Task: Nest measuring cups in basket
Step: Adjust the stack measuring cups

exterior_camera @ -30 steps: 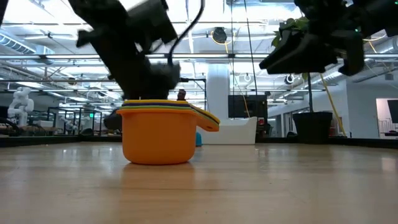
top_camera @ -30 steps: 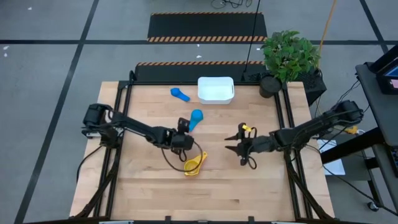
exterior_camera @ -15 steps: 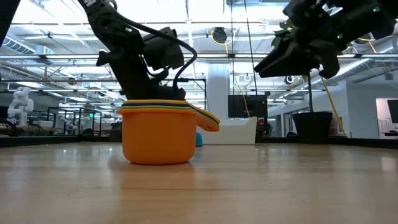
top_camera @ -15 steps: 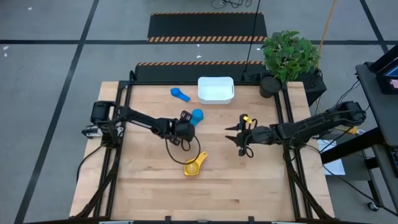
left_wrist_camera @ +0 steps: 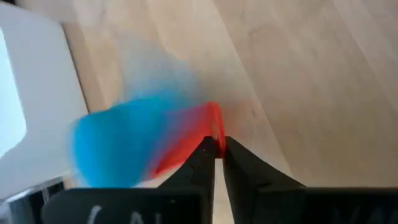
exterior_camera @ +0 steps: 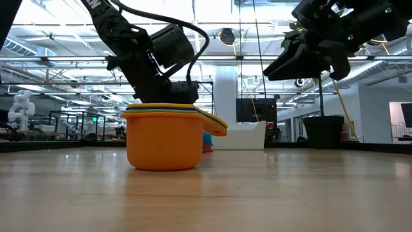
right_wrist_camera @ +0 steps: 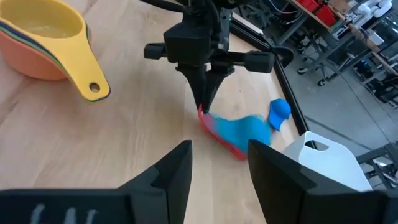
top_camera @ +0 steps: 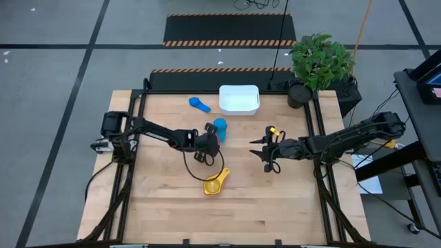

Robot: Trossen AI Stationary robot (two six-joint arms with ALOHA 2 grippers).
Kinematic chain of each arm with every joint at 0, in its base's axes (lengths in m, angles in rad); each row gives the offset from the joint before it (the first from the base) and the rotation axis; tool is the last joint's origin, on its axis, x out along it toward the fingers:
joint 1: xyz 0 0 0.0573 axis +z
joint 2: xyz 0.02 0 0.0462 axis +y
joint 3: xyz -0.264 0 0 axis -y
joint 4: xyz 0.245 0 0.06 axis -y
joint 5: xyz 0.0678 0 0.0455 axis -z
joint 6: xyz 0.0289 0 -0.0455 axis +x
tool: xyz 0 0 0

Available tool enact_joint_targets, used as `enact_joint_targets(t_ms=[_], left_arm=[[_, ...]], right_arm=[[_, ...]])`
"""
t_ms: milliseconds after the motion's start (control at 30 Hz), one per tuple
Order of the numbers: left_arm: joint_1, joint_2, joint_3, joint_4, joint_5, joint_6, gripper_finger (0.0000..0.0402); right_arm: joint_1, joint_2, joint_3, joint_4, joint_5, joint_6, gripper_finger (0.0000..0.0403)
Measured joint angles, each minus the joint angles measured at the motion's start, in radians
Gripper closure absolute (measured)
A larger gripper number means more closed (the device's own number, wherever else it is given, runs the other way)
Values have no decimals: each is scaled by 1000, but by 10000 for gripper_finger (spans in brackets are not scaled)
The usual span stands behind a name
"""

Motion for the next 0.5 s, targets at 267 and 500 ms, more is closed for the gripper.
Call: enact_joint_targets(t_ms=[267,500], left_arm=[[-3,0,0,74,-1,-91,395],[-4,0,0,89,-3,-127,391]], right_arm=[[0,0,0,6,-1,20,252],[0,0,0,5,0,37,252]])
